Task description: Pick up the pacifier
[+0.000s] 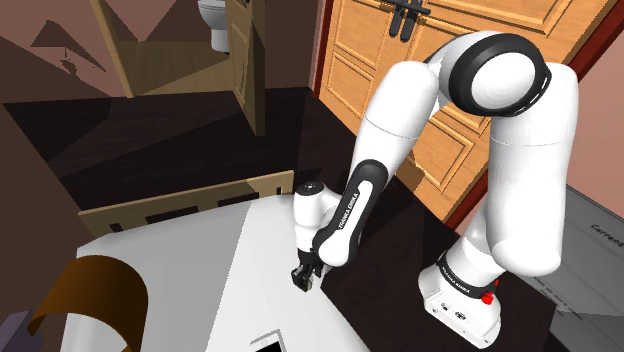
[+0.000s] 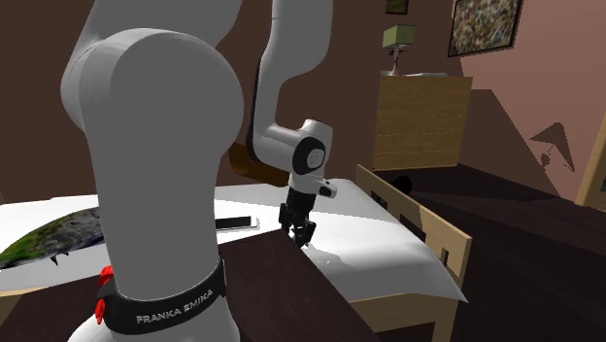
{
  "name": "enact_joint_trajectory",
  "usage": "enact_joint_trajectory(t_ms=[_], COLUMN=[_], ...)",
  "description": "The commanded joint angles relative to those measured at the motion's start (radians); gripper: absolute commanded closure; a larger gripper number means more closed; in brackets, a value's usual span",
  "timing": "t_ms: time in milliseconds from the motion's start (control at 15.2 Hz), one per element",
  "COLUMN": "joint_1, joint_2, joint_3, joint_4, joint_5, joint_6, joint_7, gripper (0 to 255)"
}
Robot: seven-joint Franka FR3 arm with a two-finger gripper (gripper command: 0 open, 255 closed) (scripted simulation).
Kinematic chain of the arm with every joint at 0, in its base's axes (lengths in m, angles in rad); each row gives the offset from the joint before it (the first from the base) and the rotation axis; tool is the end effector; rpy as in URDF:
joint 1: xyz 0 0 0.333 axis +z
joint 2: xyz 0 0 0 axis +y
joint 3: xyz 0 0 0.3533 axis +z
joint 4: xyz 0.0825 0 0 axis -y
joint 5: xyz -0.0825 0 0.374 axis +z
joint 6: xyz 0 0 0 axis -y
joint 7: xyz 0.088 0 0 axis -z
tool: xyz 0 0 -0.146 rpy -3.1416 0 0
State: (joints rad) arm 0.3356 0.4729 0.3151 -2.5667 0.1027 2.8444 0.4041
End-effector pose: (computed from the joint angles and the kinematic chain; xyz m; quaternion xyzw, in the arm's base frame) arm 0.3229 0.2658 0.0961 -0.9906 -0.0622 0.1187 0.0264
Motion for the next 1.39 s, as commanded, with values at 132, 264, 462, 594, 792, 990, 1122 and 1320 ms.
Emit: enact_joint_trajectory(t_ms=[132, 264, 462, 594, 792, 990, 1122, 1320], joint_1=[-0.001, -0.001, -0.011, -0.022, -0.038, -0.053, -0.062, -0.073], joint_2=[0.001, 0.001, -0.032, -0.067, -0.121, -0.174, -0.210, -0.264], joint_3=[-0.001, -0.001, 0.012, 0.026, 0.047, 0.068, 0.081, 0.097], joint_4=[-0.003, -0.001, -0.011, -0.021, -0.035, -0.046, -0.052, -0.059], joint_5=[0.000, 0.000, 0.008, 0.019, 0.037, 0.059, 0.074, 0.098], joint_6=[0.000, -0.001, -0.024, -0.049, -0.089, -0.130, -0.159, -0.204], joint_7=[0.000, 0.000, -0.002, -0.006, -0.012, -0.021, -0.028, -0.039], gripper=[255, 255, 255, 255, 255, 255, 255, 255])
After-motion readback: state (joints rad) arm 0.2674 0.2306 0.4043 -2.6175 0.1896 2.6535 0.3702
